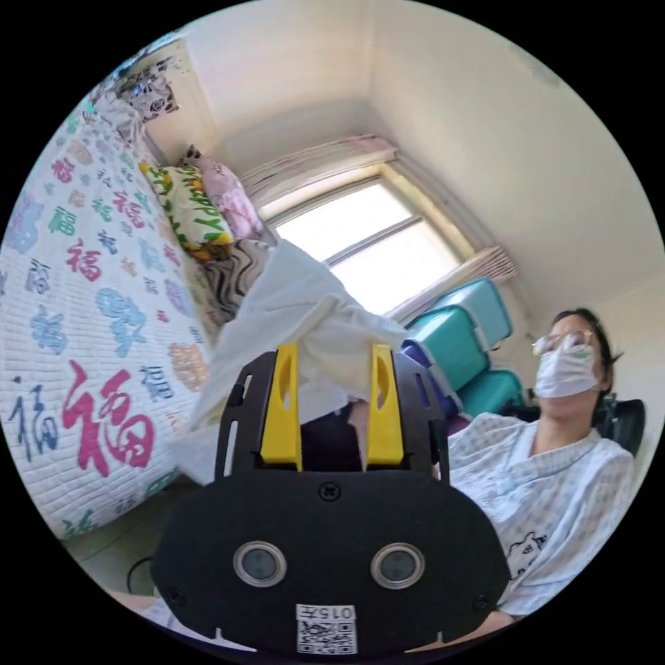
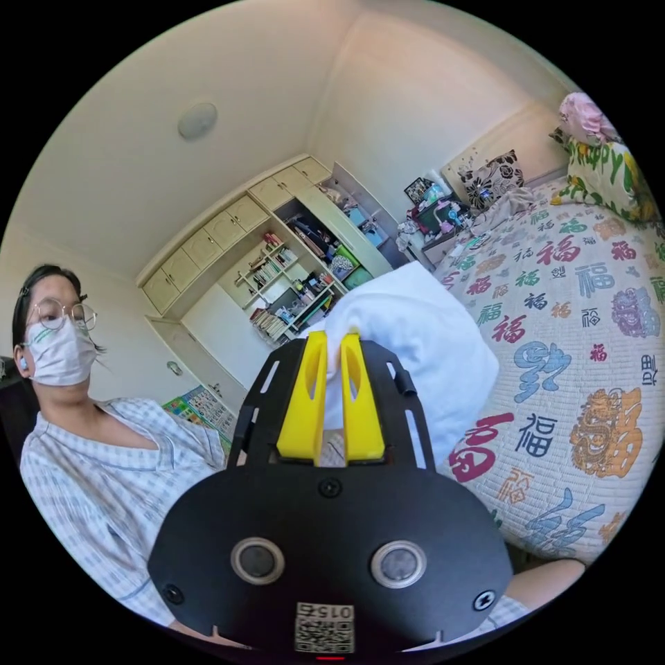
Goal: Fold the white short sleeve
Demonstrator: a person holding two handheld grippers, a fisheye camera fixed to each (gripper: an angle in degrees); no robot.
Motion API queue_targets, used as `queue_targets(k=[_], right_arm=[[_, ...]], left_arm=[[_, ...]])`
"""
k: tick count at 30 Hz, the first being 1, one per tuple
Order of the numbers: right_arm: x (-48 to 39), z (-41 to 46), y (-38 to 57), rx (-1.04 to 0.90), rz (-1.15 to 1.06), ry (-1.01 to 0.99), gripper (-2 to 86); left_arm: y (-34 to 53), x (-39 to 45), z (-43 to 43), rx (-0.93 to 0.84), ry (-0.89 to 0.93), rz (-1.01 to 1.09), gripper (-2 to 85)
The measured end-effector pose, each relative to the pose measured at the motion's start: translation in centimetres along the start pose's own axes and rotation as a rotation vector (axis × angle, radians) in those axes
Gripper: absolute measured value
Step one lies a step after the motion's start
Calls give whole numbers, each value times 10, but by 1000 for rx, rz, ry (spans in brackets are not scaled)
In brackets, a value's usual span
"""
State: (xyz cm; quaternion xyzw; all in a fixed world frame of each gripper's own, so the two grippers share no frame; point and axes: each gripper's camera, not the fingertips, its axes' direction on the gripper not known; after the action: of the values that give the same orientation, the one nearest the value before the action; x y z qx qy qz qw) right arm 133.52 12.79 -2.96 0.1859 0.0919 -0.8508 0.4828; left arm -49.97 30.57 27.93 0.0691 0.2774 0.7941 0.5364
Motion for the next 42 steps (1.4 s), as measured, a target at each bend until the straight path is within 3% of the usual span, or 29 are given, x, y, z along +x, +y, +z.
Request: queue_targets(k=[6,10,12,17,22,26,31,38,42], right_arm=[[-28,-19,-7,-10,44,-18,33],[-51,-22,-22,-82,25,33,34],[-60,-24,-28,-94,15,58,34],[-68,-62,-41,-62,32,58,27],[-58,-117,-39,3,140,148,18],[-59,-144,-42,37,167,156,17],[-79,-143,-71,-59,94,176,20],[-62,-134,-93,-118,162,233,33],[0,-140,-88,-111,390,487,59]], left_arm=[[-1,-20,-12,-39,125,-33,190],[-10,-27,-8,-176,-192,38,111],[-13,-41,-11,-183,-239,19,68],[-24,-84,-63,-37,-191,-38,39],[-49,-101,-135,80,-373,-13,36],[-63,-113,-161,79,-411,7,35],[-80,-129,-168,95,-410,76,34],[-146,-160,-130,113,-353,166,51],[-201,-248,-35,-152,-323,134,99]])
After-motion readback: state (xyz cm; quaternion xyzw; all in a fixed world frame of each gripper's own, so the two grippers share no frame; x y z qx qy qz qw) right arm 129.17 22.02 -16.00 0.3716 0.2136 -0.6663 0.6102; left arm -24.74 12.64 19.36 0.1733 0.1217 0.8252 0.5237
